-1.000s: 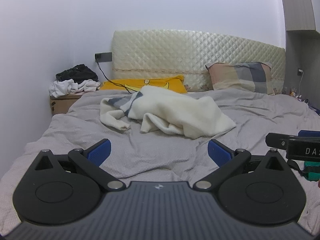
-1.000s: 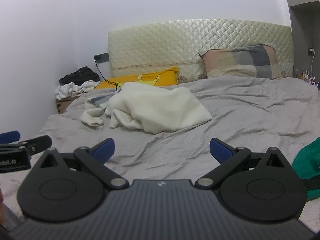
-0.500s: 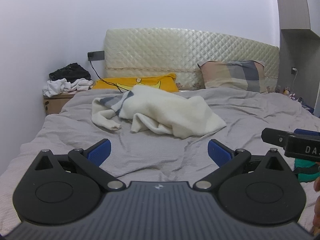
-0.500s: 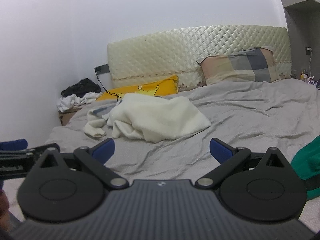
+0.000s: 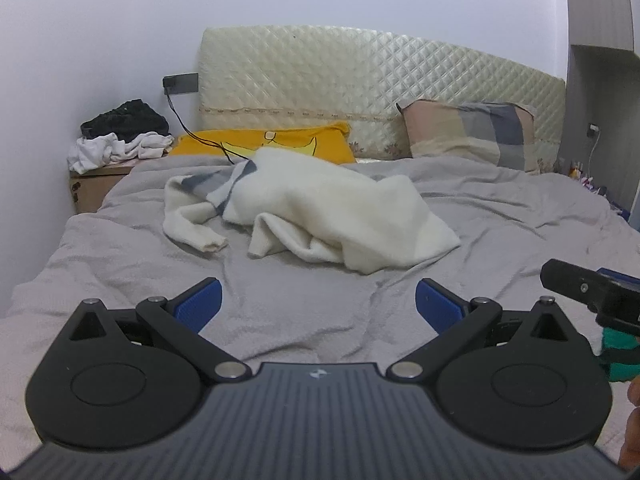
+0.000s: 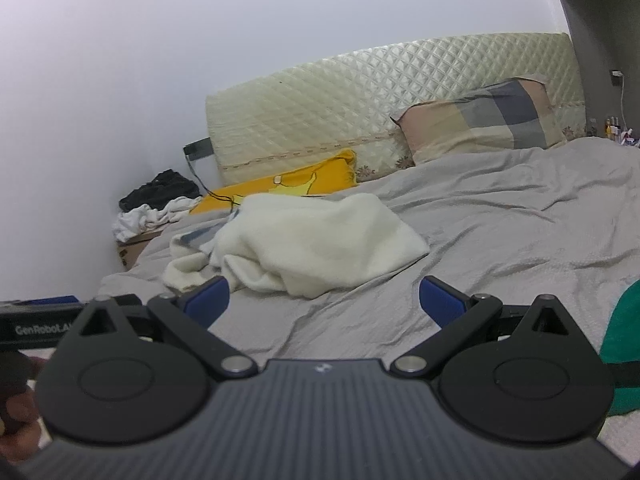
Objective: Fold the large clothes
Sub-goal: 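Grasp the white sweater's sleeve with the left tool while the right tool grasps the body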
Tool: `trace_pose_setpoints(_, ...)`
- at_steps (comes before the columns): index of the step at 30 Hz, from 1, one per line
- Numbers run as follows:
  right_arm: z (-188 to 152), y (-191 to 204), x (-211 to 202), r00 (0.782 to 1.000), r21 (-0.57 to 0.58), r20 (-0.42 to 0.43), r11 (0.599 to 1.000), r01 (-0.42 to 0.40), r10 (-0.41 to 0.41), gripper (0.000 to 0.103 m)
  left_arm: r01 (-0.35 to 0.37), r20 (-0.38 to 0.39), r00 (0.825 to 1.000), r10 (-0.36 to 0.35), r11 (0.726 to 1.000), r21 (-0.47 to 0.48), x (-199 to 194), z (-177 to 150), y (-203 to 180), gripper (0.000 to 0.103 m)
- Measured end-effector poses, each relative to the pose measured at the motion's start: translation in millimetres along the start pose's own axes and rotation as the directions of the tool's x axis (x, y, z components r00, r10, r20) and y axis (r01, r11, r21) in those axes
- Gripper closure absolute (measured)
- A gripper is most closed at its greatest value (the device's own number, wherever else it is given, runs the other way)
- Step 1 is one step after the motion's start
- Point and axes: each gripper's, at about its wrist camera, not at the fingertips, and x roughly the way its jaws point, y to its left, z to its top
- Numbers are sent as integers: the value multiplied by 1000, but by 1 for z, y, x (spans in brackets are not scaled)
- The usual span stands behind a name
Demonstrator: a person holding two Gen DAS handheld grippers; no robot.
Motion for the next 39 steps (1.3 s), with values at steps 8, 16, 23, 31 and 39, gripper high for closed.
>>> trace_pose_setpoints(8,-2,-6,34,998,-13,-49,1000,28,-28,0,3,-29,1000,-3,1000,4,51,17,11,0)
trace_pose_setpoints(16,8,-16,88,996,-6,-83,1000,18,-18,0,1,-64,998,-2,1000,-14,114,37,34,0)
trace_pose_setpoints(23,11,-48,158,991,149,-123,988,-25,44,0,25,-109,993,-37,994,-107,198,43,73,0)
trace_pose_setpoints(31,-14,-67,263,954,394,-236,916,-78,183,11,80,-151,983,-107,981,-176,313,31,104,15)
trace_pose_setpoints(39,-23,-66,334,952,489,-272,872,13,138,19,87,-196,961,-194,889,-450,405,20,140,50)
